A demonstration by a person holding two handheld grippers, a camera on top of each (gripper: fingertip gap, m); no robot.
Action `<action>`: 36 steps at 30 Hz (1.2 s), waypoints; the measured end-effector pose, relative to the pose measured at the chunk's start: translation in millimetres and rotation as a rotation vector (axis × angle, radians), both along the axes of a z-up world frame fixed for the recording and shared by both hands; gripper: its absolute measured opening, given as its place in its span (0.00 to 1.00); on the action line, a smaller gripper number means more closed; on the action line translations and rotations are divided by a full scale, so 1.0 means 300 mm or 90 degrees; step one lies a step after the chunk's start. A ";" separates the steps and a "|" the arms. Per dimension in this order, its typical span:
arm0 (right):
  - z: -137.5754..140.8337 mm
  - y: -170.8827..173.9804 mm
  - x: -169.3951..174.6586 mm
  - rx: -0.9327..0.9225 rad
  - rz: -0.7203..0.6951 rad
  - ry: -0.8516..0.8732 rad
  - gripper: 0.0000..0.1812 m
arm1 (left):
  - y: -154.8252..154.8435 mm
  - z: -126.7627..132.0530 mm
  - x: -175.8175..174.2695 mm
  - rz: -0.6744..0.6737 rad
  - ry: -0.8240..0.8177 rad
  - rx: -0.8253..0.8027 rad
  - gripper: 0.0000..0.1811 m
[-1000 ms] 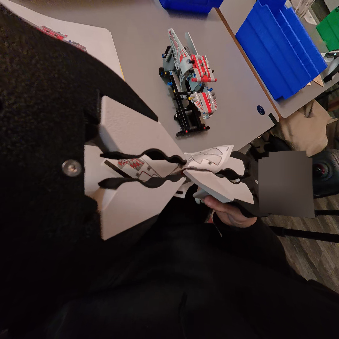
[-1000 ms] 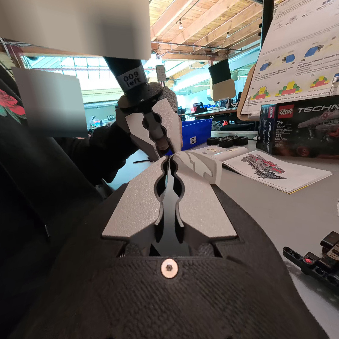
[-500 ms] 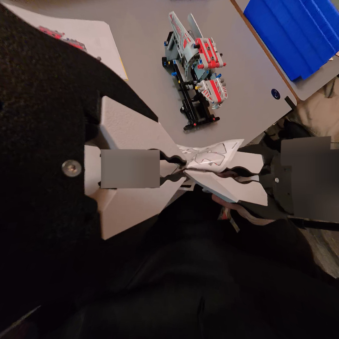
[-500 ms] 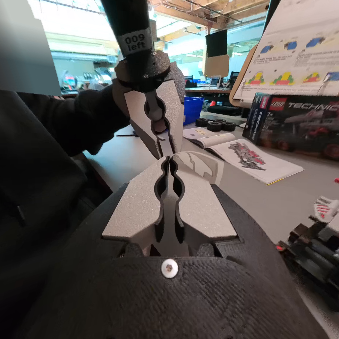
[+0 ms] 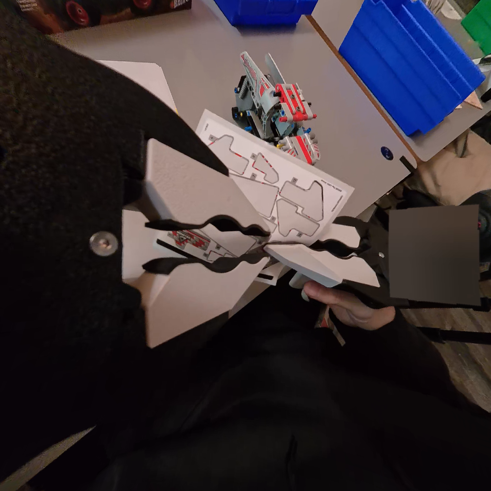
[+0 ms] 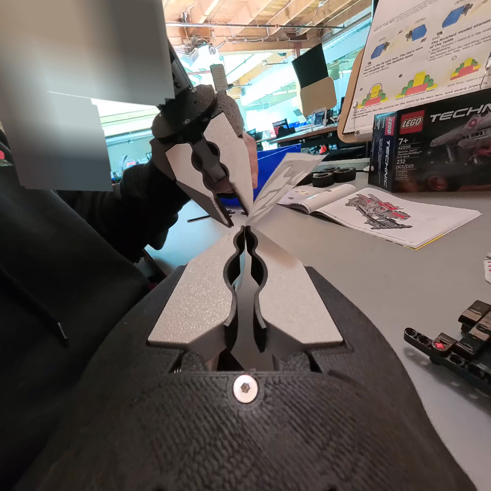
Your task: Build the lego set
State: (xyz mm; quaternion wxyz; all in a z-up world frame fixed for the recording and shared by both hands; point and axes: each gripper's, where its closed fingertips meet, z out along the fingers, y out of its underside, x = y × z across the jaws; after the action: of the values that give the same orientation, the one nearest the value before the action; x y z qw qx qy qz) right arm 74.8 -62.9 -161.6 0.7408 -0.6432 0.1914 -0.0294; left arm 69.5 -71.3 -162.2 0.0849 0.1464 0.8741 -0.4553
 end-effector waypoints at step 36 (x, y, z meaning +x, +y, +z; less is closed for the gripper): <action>0.046 -0.020 -0.036 0.086 0.057 -0.023 0.00 | -0.025 0.034 -0.021 -0.034 0.076 -0.037 0.07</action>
State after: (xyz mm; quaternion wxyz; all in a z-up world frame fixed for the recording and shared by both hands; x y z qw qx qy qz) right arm 64.1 -68.9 -147.8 0.7863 -0.5992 0.1504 0.0052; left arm 63.2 -78.7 -152.1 0.0245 0.1394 0.8601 -0.4902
